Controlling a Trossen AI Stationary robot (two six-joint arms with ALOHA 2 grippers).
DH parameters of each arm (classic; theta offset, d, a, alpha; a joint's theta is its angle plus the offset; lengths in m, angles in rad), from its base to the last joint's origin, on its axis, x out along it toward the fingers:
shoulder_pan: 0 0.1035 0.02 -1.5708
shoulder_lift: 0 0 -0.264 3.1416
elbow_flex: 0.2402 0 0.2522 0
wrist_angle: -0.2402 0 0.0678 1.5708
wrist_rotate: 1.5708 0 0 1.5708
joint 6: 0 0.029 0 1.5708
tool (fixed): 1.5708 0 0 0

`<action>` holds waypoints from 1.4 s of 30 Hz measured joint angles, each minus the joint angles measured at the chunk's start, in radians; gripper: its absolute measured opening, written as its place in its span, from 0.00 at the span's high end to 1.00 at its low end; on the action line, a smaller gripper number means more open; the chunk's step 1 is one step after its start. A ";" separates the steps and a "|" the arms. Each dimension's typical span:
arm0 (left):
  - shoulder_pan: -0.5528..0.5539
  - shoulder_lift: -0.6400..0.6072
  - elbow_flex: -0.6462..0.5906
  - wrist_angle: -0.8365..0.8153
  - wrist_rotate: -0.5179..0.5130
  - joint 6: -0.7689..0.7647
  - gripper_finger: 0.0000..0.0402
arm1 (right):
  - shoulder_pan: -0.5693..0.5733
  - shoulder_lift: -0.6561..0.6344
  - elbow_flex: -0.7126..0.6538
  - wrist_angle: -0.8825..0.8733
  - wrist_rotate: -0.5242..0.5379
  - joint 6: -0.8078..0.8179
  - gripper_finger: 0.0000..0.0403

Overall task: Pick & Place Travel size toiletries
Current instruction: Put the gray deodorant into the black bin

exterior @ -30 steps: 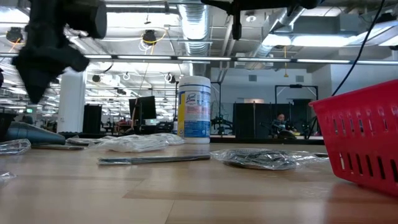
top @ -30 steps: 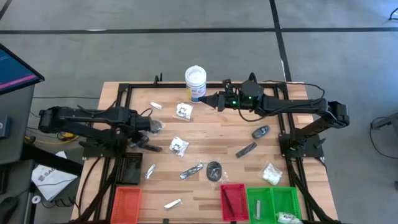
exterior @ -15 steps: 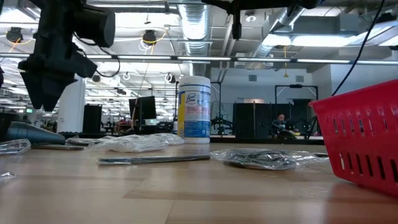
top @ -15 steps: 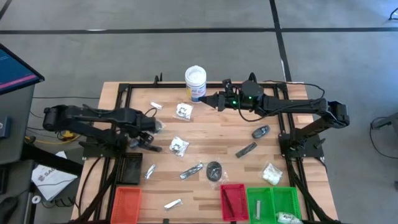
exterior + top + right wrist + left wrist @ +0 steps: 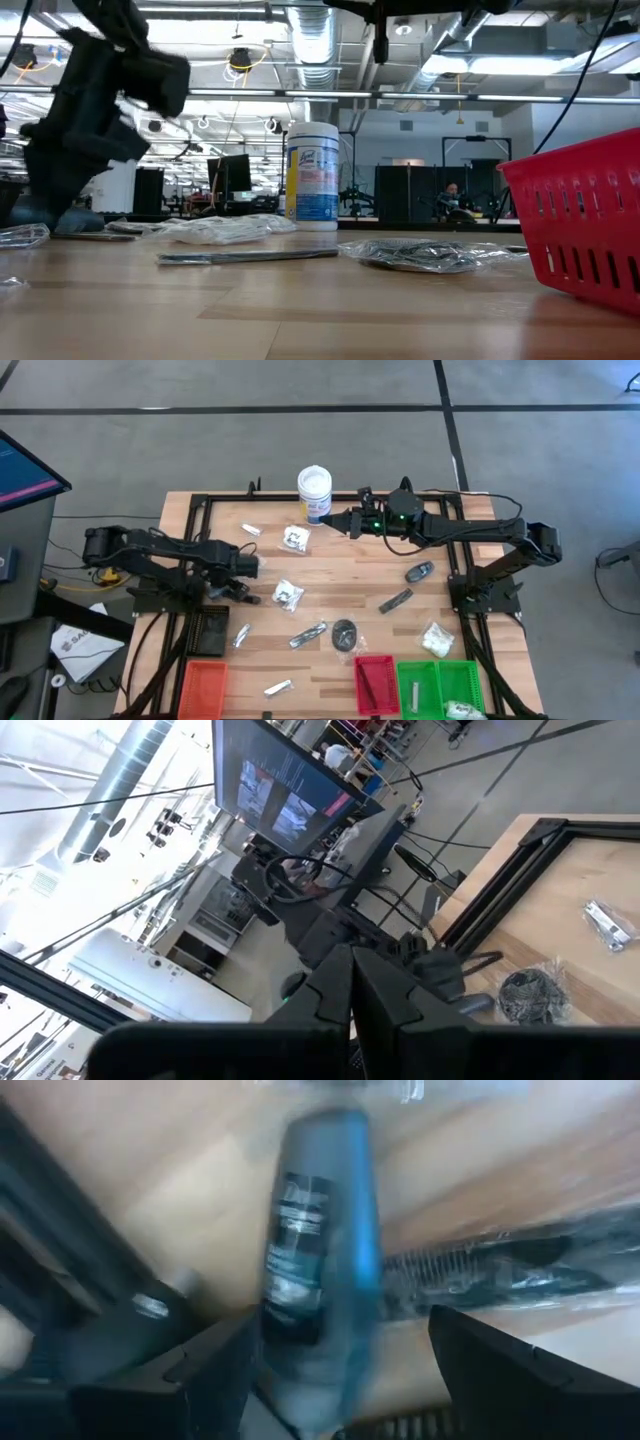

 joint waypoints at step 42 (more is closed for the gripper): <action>0.036 -0.047 -0.094 0.291 0.030 0.028 0.49 | 0.002 0.000 0.000 -0.002 -0.002 0.010 1.00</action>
